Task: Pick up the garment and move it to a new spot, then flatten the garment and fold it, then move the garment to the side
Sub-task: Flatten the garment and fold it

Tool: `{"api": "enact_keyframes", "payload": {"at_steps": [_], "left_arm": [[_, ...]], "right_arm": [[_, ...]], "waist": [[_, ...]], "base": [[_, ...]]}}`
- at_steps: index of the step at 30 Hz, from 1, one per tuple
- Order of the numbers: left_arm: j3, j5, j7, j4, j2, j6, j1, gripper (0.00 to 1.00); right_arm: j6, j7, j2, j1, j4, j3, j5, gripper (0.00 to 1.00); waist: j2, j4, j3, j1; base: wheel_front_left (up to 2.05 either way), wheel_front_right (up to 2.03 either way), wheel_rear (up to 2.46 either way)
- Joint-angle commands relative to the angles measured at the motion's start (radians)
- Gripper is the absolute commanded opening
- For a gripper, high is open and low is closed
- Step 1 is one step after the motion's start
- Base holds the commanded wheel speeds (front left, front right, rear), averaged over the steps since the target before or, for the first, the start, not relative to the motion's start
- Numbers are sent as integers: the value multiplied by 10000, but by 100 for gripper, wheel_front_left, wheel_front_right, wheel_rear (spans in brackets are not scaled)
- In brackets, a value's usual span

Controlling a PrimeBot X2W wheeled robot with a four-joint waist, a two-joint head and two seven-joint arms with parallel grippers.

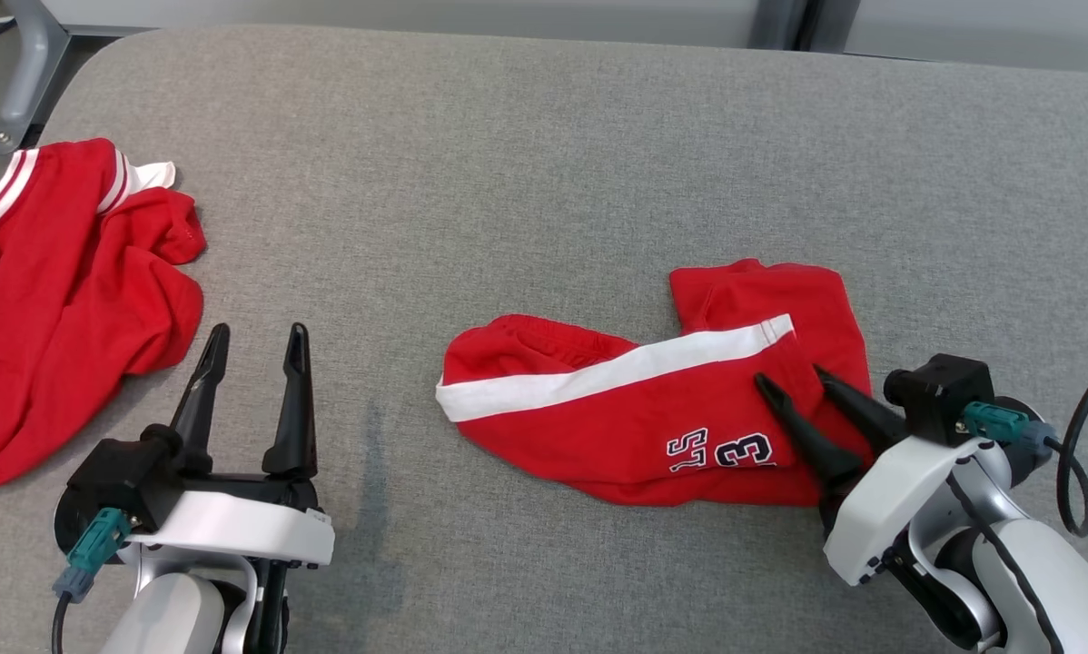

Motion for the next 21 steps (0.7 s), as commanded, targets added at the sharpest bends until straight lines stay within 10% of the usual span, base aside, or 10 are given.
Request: {"api": "enact_keyframes", "payload": {"at_steps": [1, 9, 21], "left_arm": [[77, 112, -54, -27, 27, -45, -58, 100], [401, 373, -44, 6, -90, -223, -65, 100], [523, 577, -39, -8, -153, -294, 19, 100]], "right_arm": [[-2, 62, -74, -147, -58, -12, 53, 0], [-3, -503, -216, -286, -768, 25, 46, 0], [-2, -1009, 327, 1627, -1804, -2796, -581, 0]], "waist": [[0, -35, 21, 0], [0, -440, 77, 0], [0, -1086, 127, 0]], "base": [[0, 0, 0], [0, 0, 0], [0, 0, 0]]}}
